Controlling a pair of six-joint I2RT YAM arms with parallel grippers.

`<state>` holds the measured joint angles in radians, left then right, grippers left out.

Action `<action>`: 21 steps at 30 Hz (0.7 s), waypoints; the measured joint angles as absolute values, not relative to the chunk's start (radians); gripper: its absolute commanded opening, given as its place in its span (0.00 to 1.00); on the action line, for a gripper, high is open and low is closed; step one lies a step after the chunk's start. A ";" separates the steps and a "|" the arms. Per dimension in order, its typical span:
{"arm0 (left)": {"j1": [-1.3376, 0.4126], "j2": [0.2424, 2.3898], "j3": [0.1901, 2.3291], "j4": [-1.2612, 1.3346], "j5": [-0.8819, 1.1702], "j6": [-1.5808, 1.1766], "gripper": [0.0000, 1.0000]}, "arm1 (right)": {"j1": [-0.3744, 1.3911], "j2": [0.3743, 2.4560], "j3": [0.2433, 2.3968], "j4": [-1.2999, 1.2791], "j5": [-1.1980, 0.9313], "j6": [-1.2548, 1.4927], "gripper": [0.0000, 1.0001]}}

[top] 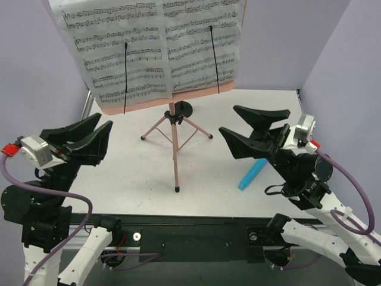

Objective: Set up the instrument practice props

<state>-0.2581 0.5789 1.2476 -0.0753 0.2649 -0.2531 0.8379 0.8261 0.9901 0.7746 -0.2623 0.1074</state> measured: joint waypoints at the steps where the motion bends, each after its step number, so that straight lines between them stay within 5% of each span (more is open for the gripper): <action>1: -0.258 0.550 1.207 -0.089 0.265 -0.257 0.52 | 0.838 0.783 0.958 0.729 -0.249 0.100 0.69; 9: -0.258 0.465 0.952 -0.290 0.236 -0.284 0.67 | 0.838 0.568 0.767 0.413 -0.108 0.086 0.85; 21: -0.258 0.402 0.729 -0.392 0.131 -0.302 0.77 | 0.838 0.448 0.549 0.124 0.157 0.213 0.87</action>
